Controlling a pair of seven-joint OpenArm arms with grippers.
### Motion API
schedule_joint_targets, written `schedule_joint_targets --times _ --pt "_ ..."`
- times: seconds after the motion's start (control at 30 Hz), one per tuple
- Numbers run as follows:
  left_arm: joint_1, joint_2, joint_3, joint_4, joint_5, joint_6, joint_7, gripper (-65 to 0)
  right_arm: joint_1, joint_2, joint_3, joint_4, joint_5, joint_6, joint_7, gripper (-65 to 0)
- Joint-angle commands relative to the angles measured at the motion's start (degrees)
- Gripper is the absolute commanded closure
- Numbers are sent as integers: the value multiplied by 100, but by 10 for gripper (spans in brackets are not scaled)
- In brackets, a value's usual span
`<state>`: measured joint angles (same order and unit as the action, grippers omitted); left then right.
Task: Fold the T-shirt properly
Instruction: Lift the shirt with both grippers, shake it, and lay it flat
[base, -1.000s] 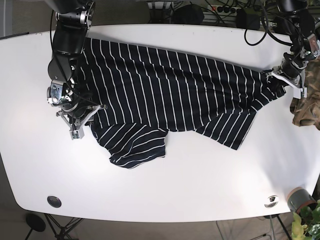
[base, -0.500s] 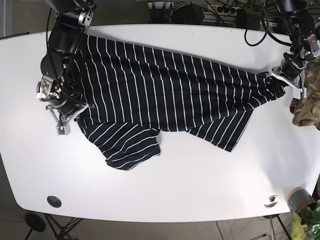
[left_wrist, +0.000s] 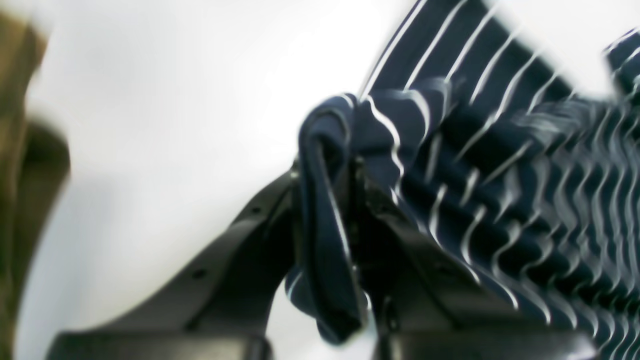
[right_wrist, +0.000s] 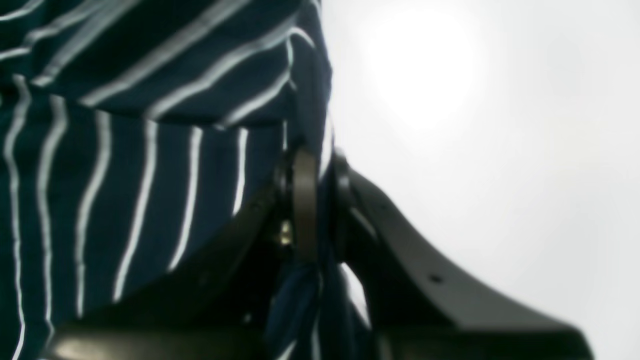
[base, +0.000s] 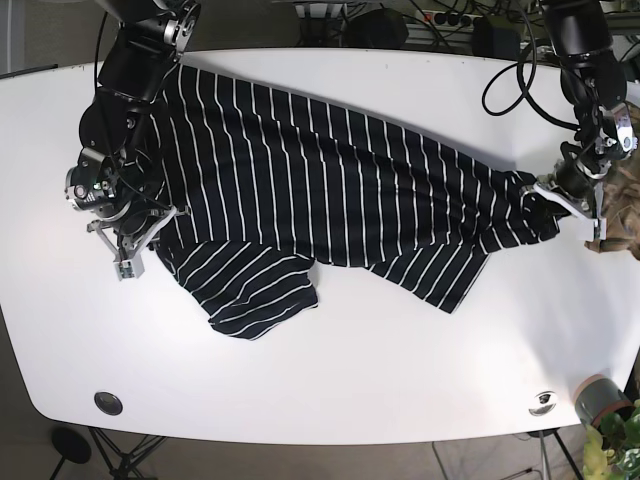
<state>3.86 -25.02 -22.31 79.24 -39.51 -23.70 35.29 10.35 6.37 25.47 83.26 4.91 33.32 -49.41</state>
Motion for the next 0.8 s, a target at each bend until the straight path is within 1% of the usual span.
schedule_joint_targets --times 0.0,0.03,0.17,0.23,0.3,0.4,0.5,0.63,0.7,0.77 --pt "-293 -158 -42 89 -80 -16 -61 0 315 158 15 311 68 22 -4 -22" --pt "-399 -158 -42 89 -80 -16 18 0 367 202 15 320 76 22 -48 -22" --pt "-1067 -158 -51 80 -80 -16 625 0 710 405 15 329 94 22 -312 -22" --pt "-1340 -158 -51 80 -80 -16 774 0 877 501 15 329 94 22 -391 -22" --pt "-1595 -149 -33 80 -80 -16 862 0 1071 580 -2 329 94 22 -461 -22" --pt "-2017 -131 143 71 -80 -16 985 0 1369 607 -11 329 94 22 -576 -22" --pt "-2421 -123 433 71 -80 -16 1003 0 1747 774 -20 320 94 22 -760 -22" --pt "-2861 -114 679 36 -71 -8 1003 0 2266 827 -29 293 94 22 -936 -22" --pt "-3151 -114 820 -157 -71 -8 1003 0 2539 835 -38 223 59 22 -936 -22" --pt "-3537 -105 969 -456 -63 -8 977 0 2855 844 -187 74 50 22 -936 -22"
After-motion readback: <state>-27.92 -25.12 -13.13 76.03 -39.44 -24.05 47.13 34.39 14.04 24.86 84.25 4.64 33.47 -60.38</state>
